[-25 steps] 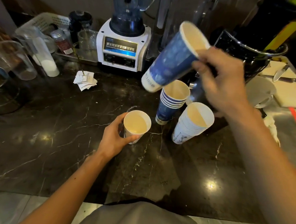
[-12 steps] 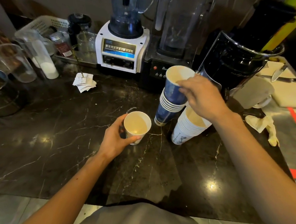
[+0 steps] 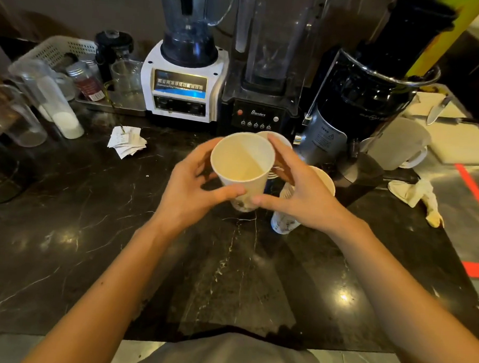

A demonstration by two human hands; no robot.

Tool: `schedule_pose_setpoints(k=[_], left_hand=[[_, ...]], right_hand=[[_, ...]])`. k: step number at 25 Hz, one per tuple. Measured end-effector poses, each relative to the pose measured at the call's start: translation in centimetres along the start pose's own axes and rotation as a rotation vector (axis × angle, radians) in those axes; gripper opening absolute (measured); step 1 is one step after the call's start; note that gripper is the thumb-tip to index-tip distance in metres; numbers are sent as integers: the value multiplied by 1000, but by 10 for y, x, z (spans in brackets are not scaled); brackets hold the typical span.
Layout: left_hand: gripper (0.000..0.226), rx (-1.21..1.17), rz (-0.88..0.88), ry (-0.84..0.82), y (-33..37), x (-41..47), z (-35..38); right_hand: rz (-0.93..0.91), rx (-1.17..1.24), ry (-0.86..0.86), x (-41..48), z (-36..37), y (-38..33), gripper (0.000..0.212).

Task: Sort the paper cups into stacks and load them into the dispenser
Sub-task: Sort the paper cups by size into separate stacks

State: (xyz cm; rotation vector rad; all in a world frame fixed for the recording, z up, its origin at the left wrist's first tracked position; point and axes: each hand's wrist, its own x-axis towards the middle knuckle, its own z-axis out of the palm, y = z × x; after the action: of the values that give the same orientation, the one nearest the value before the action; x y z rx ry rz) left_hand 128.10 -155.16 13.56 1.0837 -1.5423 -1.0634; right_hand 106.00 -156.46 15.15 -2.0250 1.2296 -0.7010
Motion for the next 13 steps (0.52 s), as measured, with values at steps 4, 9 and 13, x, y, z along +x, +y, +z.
schedule_pose_setpoints(k=[4,9,13], left_hand=[[85,-7,57,-149,17,23,17],[100,102,-1,-130,-7,49,28],[115,260,-35,-95,-34,74,39]], right_hand=[[49,110,197,-12,-12,-5,85],[77,206,537,-37,-60,-4,83],[173,122,547,-57,-66,20,110]])
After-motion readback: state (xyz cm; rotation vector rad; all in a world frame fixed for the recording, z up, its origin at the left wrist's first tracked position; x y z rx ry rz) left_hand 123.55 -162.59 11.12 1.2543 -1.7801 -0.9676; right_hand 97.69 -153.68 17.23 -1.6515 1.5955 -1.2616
